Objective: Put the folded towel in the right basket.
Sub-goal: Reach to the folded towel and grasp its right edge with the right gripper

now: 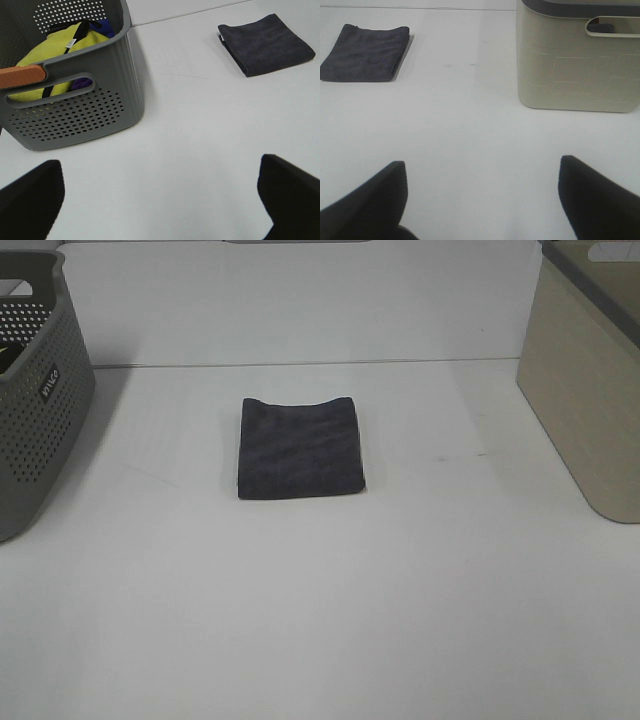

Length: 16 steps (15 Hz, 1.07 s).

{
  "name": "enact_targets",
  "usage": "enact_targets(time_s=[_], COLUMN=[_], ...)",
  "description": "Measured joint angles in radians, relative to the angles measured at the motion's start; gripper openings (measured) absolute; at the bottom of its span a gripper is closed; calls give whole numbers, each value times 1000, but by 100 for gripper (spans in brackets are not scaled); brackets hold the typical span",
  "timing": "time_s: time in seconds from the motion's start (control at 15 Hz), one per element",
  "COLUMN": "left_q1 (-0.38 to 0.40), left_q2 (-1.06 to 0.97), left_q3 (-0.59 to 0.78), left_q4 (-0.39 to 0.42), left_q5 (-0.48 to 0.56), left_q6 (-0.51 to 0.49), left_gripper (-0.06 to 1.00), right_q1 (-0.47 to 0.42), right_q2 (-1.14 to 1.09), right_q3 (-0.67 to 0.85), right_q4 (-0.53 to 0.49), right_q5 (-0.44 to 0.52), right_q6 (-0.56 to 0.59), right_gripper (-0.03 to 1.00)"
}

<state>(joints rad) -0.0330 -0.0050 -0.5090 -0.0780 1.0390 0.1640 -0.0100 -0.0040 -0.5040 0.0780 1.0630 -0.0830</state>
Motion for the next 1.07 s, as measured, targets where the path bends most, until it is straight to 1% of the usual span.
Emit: enact_targets(time_s=[1.07], left_q1=[0], left_q2=[0], left_q3=[0], left_q4=[0], left_q5=[0], left_q6=[0], left_gripper=[99], right_q1=[0], right_q2=[0], right_q3=[0], right_q4=[0], right_q5=[0], right_q6=[0], right_gripper=[77])
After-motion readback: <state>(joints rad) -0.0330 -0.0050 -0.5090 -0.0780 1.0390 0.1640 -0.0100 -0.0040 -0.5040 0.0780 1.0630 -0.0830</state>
